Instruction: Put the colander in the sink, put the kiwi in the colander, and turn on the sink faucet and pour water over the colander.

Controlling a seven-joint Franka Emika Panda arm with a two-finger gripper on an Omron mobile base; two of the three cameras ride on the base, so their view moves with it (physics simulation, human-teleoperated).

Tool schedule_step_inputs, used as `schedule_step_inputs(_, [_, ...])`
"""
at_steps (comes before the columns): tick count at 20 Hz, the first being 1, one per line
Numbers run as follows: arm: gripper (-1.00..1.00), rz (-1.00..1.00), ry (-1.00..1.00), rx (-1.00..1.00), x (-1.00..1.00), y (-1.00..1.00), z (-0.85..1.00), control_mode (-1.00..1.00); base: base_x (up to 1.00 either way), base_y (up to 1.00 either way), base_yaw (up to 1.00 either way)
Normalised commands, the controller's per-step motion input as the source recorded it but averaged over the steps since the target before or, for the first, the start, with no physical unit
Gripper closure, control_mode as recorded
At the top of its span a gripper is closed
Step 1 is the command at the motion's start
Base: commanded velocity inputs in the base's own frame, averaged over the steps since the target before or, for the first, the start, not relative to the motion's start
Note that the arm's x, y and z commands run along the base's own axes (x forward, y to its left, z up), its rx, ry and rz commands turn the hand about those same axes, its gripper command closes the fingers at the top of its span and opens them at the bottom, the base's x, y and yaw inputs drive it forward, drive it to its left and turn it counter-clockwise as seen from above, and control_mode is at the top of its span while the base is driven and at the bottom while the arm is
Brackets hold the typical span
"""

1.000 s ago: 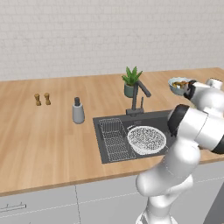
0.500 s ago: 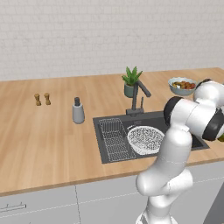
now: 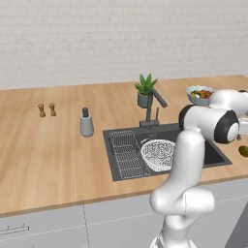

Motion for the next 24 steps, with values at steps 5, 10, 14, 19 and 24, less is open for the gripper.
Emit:
schedule_step_inputs(5, [-1.00, -0.13, -0.02, -0.12, 0.00, -0.28, -0.35, -1.00, 0.00, 0.00, 0.00])
schedule_step_inputs(10, [-1.00, -0.05, -0.01, -0.14, 0.00, -0.04, -0.44, -1.00, 0.00, 0.00, 0.00])
schedule_step_inputs(14, [-1.00, 0.00, 0.00, -0.08, 0.00, 0.00, -0.44, -1.00, 0.00, 0.00, 0.00])
schedule_step_inputs(19, [-1.00, 0.00, 0.00, -0.02, 0.00, 0.00, -0.39, -1.00, 0.00, 0.00, 0.00])
schedule_step_inputs(24, [-1.00, 0.01, 0.00, 0.00, 0.00, 0.00, -0.21, -1.00, 0.00, 0.00, 0.00])
